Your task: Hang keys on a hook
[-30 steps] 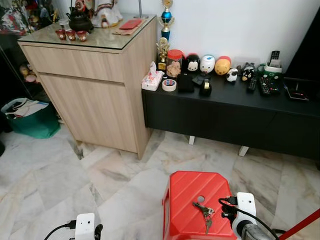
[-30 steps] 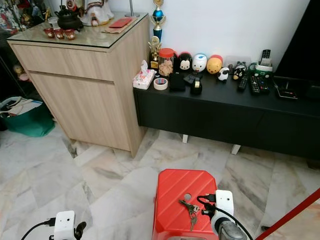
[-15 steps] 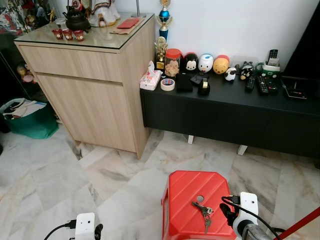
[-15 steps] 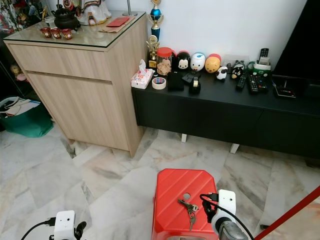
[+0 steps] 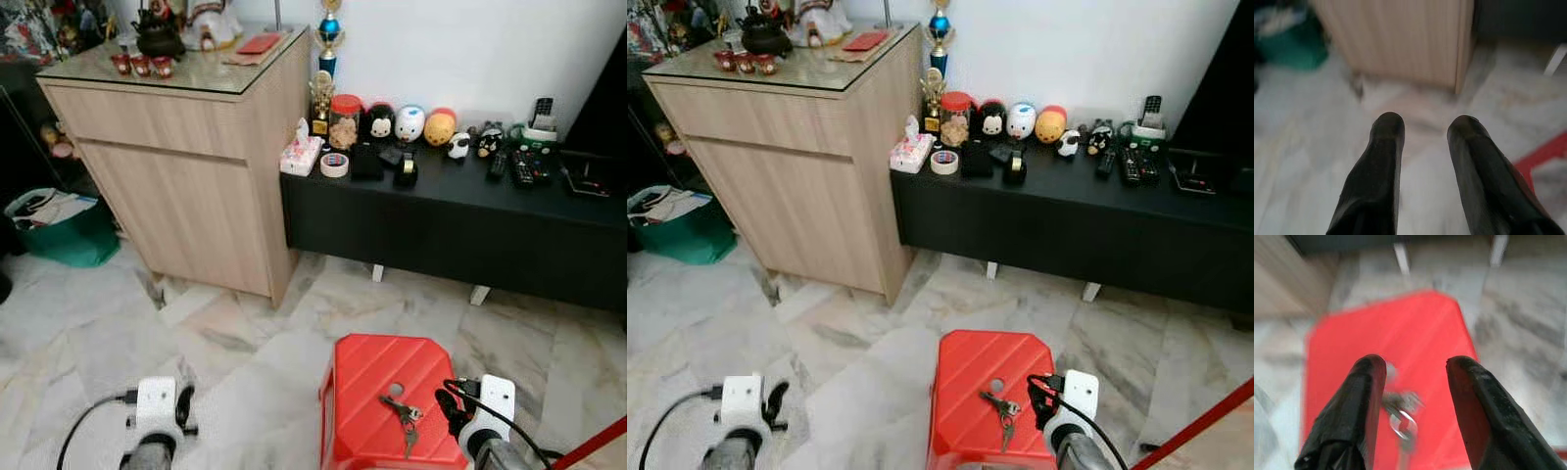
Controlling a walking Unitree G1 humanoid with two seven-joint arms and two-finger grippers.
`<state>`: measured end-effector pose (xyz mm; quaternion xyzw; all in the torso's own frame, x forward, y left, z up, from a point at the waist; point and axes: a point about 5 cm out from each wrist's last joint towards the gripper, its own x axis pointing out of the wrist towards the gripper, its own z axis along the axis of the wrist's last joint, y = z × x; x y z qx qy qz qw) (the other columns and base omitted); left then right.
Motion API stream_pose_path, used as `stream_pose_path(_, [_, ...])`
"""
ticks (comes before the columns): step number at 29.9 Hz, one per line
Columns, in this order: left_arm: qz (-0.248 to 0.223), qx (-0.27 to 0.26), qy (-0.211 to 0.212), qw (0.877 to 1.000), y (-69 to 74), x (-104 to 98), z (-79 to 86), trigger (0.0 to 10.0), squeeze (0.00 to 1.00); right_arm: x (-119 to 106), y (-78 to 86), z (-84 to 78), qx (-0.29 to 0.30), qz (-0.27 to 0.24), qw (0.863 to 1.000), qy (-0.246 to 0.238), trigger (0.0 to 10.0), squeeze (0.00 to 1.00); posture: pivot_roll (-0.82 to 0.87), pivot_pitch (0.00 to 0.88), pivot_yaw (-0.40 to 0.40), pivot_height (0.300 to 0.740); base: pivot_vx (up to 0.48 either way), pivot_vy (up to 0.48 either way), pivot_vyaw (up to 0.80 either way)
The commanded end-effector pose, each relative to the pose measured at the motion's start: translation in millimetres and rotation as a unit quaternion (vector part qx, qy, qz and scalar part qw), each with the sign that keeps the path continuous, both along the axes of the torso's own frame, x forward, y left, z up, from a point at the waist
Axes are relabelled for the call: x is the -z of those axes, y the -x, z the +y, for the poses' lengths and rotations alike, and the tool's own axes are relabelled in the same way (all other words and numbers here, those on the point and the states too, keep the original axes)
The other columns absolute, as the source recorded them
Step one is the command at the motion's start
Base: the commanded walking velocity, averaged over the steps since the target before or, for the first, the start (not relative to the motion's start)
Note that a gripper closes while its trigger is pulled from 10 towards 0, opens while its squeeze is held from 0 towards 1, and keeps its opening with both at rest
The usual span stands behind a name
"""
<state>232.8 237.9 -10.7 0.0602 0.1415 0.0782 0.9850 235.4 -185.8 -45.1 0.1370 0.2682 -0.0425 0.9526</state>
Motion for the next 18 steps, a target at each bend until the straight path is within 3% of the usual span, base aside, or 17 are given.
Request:
stream_pose_path(1, [-0.043,0.017,0.000,0.999,-8.6,-13.9,-4.1,10.0,0.00,-22.6,-25.9,18.4,-0.012,-0.073,0.997,0.009,10.0,0.00,0.05,0.000,-0.007,0.740,0.000,0.000,0.00])
stream_pose_path(9, [-0.135,0.041,0.003,0.990,-15.6,-48.0,-21.2,10.0,0.00,-35.3,-31.6,23.2,-0.030,-0.131,0.991,0.030,10.0,0.00,0.05,0.000,-0.012,0.740,0.000,0.000,0.00])
stream_pose_path(18, [-0.141,0.051,0.011,0.989,-14.1,-53.6,-30.4,10.0,0.00,-47.4,-34.9,25.7,-0.051,-0.170,0.980,0.085,10.0,0.00,0.03,0.000,-0.009,0.740,0.000,0.000,0.00])
